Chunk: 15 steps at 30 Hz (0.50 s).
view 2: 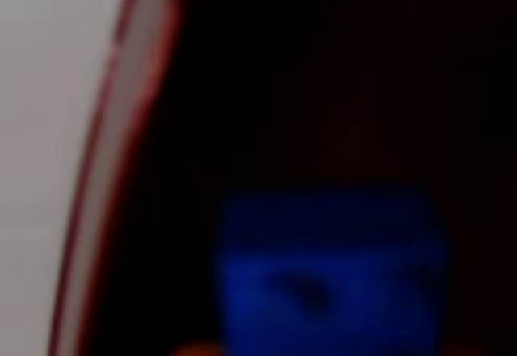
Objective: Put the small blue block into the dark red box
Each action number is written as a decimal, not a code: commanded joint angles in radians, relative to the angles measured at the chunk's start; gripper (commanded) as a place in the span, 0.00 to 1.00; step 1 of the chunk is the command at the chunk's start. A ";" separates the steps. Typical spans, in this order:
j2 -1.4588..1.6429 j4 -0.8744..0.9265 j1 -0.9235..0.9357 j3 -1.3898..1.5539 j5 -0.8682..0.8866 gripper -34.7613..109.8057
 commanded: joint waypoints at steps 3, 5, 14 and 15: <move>-0.160 -0.012 0.115 -0.144 -0.020 0.26; -0.167 -0.041 0.127 -0.118 -0.018 0.27; -0.092 -0.028 0.121 -0.041 -0.014 0.30; -0.077 -0.031 0.120 -0.018 -0.011 0.31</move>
